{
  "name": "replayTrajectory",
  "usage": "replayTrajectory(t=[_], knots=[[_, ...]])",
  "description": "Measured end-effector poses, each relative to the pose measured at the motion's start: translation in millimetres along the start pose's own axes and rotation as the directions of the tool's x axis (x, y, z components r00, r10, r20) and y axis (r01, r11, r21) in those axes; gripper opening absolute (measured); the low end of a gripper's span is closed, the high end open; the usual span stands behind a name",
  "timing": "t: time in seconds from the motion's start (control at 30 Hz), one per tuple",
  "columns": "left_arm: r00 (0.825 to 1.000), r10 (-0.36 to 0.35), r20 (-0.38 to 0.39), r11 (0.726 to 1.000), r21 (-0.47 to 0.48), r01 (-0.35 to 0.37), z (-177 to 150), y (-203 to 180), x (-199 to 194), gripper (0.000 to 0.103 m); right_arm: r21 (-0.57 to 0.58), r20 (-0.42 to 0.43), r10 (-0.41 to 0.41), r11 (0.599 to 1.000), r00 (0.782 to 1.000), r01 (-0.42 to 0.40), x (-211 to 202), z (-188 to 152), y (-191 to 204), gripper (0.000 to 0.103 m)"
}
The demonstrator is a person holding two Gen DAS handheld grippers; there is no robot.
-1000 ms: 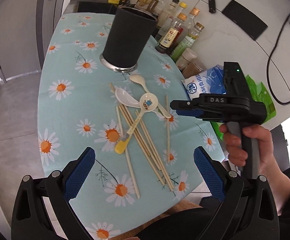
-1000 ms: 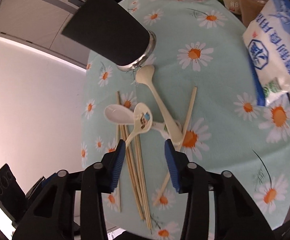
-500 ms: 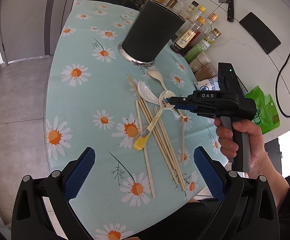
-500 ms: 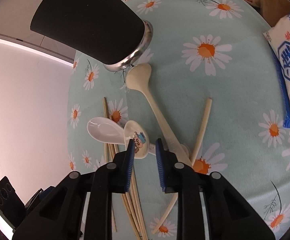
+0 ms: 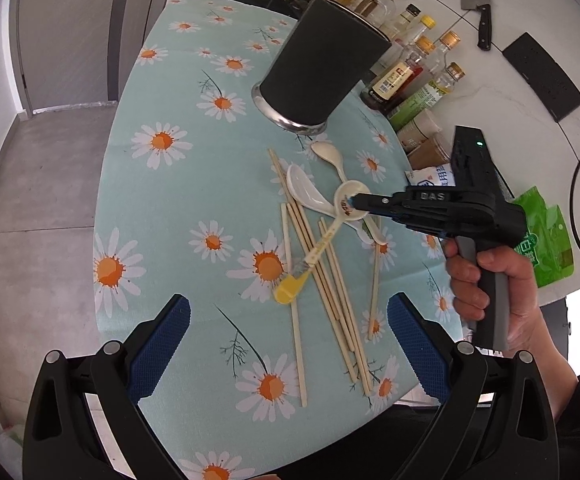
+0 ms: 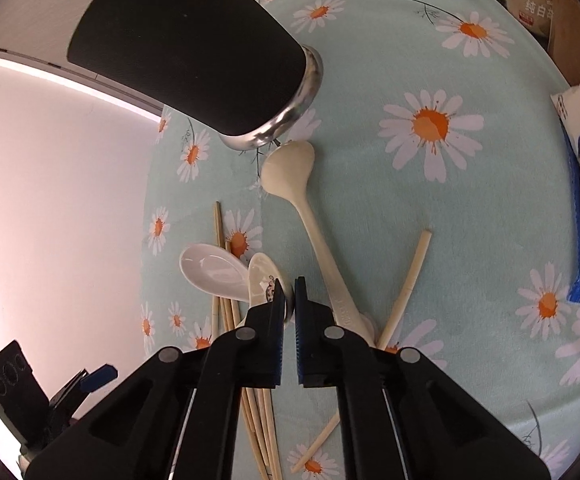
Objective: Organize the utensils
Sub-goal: 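Close the right gripper on a white spoon while the left gripper grasps another spoon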
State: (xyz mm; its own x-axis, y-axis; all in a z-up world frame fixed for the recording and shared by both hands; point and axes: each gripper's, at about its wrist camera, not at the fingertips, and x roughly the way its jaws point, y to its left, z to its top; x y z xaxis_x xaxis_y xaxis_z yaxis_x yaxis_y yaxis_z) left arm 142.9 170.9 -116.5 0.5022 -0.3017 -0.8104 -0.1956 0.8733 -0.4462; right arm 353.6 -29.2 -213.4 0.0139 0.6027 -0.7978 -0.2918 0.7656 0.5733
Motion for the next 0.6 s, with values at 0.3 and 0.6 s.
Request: replayTrajectory(t=[0.3,0.6], knots=[[0.999,-0.025,0.023,0.993,-0.114,0.027,27,12,24,0.096,-0.111,-0.003,-0.002,0.994,1.0,0.002,-45,1,7,0.006],[0.997,-0.067,0.032,0.979,-0.192,0.072,51,10,68,0.064,-0.18,0.044,-0.019,0.983,0.999,0.027,-103,-11,14,0.006]])
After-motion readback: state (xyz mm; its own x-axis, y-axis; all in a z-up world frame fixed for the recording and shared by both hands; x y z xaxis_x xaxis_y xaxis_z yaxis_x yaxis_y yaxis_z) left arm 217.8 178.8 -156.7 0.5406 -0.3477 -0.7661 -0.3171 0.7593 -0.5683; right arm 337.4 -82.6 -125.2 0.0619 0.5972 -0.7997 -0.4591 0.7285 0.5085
